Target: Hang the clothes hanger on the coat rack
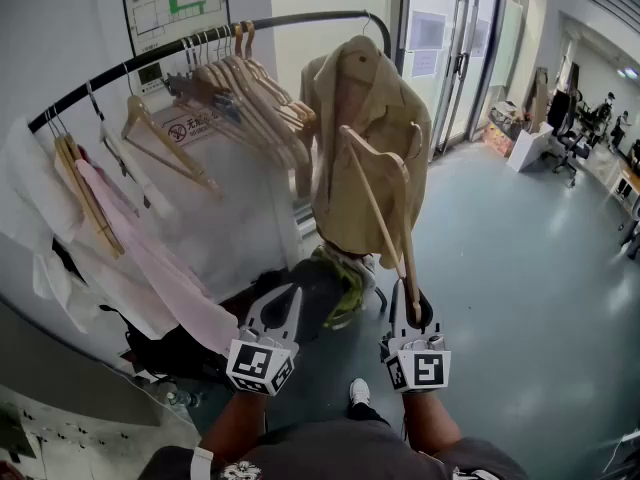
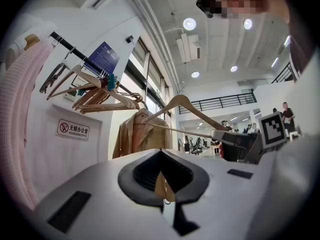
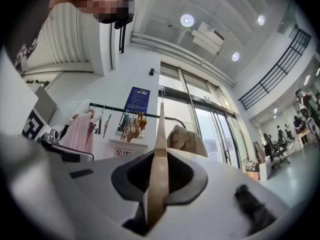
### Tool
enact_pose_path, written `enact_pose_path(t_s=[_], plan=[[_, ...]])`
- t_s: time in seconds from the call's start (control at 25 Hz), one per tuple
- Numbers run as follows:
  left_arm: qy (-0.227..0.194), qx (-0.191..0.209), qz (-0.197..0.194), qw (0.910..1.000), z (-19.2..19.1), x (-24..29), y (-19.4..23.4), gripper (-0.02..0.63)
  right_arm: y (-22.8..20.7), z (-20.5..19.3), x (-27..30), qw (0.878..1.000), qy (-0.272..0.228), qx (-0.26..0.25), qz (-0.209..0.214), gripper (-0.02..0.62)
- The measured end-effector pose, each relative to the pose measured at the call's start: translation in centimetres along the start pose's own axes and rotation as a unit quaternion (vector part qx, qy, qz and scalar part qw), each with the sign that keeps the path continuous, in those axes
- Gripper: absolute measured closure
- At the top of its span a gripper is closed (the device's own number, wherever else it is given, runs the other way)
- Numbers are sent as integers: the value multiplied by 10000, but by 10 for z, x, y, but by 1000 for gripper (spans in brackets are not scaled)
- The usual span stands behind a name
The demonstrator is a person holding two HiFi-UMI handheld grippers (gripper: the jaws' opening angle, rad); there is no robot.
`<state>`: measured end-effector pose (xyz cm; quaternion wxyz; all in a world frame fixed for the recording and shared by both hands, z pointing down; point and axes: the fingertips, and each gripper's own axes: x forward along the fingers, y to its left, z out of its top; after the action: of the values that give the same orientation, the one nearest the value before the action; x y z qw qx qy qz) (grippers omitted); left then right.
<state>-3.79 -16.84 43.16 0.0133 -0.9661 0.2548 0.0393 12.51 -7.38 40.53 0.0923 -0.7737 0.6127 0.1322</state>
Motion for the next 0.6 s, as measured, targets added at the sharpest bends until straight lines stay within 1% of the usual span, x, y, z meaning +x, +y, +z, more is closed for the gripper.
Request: enact_pose_path(t_s=[0.2,0.4,0.6], plan=[[43,-43,310,9995,-1,32,8,606,-12,-13,35,9995,141,65,282,551],[64,-79,836,9964,-2,51,22,606,-22,-26,78,9966,98,184,791,551],[52,-97,1427,9897,-1,59,40,606,-26,-32,120,9923,29,293,1205,549]])
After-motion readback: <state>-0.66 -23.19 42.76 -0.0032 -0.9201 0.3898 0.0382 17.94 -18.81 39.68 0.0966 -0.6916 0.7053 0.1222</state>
